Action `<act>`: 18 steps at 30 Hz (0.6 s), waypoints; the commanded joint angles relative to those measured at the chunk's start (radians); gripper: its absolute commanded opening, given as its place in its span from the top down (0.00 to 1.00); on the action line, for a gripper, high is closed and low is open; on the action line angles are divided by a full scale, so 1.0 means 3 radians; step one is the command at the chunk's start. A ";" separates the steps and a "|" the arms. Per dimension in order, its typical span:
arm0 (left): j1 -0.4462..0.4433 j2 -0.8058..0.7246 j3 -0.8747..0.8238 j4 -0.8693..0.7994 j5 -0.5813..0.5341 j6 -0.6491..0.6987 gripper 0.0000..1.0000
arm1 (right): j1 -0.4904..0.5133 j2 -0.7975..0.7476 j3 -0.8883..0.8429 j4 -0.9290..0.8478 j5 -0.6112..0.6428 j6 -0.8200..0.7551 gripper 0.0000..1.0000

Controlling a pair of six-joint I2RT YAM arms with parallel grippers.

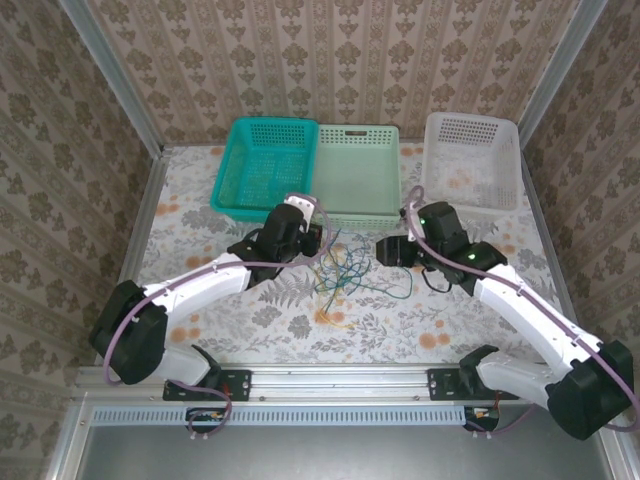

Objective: Untangle the cables

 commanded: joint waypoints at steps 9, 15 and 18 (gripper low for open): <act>-0.0033 -0.0156 0.0148 -0.0023 0.0305 -0.0127 0.98 | 0.0675 0.0868 0.0159 0.0884 0.0485 -0.0121 0.55; -0.0032 -0.0212 0.0151 -0.0217 0.0413 0.0027 0.98 | 0.0673 0.0933 0.0262 0.0715 0.0825 -0.0374 0.51; -0.0032 -0.0235 0.0120 -0.0265 0.0423 0.0033 0.98 | 0.0673 0.0808 0.0215 0.0693 0.0794 -0.0429 0.48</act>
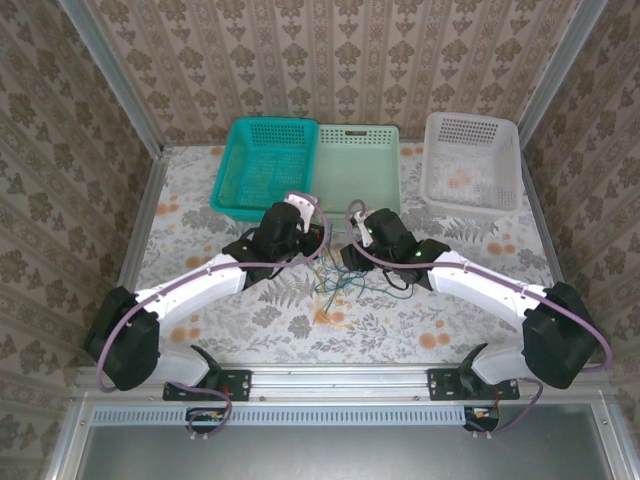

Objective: Untangle the cables

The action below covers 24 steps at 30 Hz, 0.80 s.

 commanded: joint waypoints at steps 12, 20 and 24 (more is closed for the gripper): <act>-0.0025 -0.0088 0.0106 -0.0088 0.0309 0.0110 0.98 | -0.0240 -0.0345 -0.0112 -0.0344 -0.0119 -0.0280 0.37; -0.0025 -0.0139 0.0075 -0.0062 0.0511 0.0157 0.97 | -0.0430 0.0027 -0.0129 -0.0189 -0.0386 -0.0525 0.30; -0.0024 -0.0199 0.0034 -0.0062 0.0514 0.0179 0.97 | -0.0493 0.0215 -0.0175 -0.0100 -0.0558 -0.0423 0.37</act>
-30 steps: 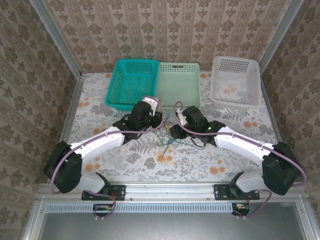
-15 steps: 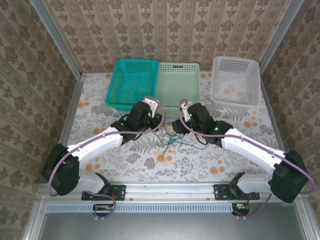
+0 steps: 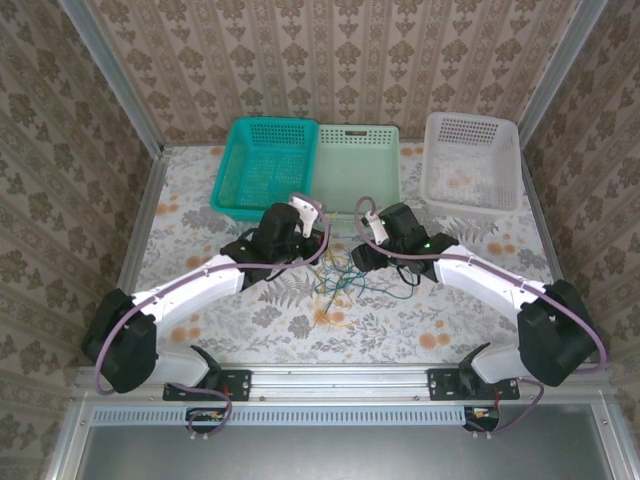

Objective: Untangle the cables

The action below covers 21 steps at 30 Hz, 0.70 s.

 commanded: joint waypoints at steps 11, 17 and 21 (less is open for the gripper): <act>0.0113 -0.0213 0.0028 -0.0126 -0.0016 0.0119 0.92 | -0.0254 -0.0343 -0.0292 -0.0021 -0.0205 0.0163 1.00; 0.0239 -0.0340 0.0008 -0.0239 -0.0081 0.0164 0.90 | -0.0663 -0.0833 -0.0600 -0.0110 -0.0302 0.0371 1.00; 0.0285 -0.0372 0.0011 -0.0258 -0.0074 0.0179 0.90 | -0.0701 -0.0960 -0.0685 -0.0186 -0.0361 0.0377 1.00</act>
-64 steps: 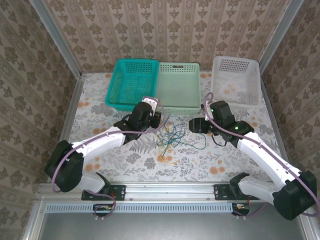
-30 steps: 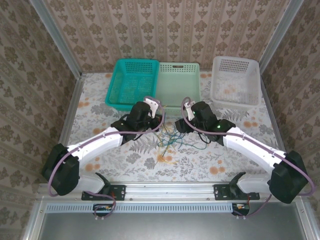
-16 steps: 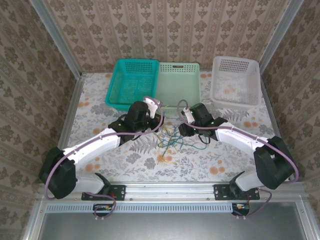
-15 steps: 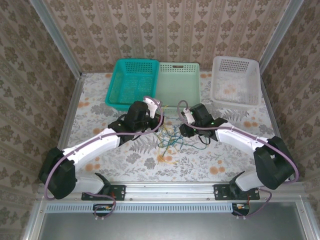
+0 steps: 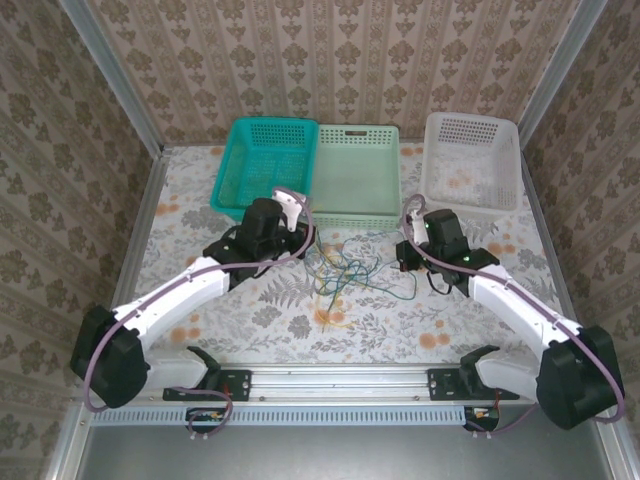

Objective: Untangle the cables

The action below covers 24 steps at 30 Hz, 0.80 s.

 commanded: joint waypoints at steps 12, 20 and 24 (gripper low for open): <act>0.0065 -0.0157 0.0158 0.0071 -0.0104 -0.0030 0.96 | 0.0026 0.0420 0.0061 -0.0202 -0.0105 0.0182 0.79; 0.0080 -0.0263 0.0164 0.0163 -0.0035 -0.0283 1.00 | 0.0101 0.0388 0.0317 -0.0382 -0.0043 0.0183 0.26; 0.0104 -0.0325 0.0037 0.0316 0.0018 -0.0473 1.00 | 0.0351 0.0129 0.0418 -0.0504 0.0085 -0.0034 0.24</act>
